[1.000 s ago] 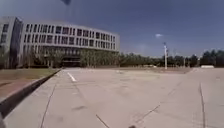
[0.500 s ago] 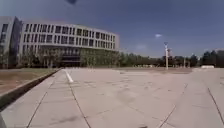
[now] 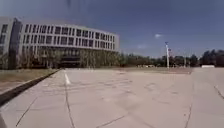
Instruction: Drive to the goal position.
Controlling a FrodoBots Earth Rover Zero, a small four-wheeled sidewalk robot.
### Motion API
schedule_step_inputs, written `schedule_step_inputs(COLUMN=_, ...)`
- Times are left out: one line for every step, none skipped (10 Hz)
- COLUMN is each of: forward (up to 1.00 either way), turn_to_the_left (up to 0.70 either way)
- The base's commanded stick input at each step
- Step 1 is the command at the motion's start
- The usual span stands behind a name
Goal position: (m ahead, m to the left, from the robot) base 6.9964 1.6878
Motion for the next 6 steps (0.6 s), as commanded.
schedule_step_inputs(forward=0.7, turn_to_the_left=0.01)
schedule_step_inputs(forward=0.7, turn_to_the_left=0.01)
schedule_step_inputs(forward=0.7, turn_to_the_left=0.01)
schedule_step_inputs(forward=0.7, turn_to_the_left=0.01)
schedule_step_inputs(forward=0.7, turn_to_the_left=0.01)
schedule_step_inputs(forward=0.7, turn_to_the_left=0.01)
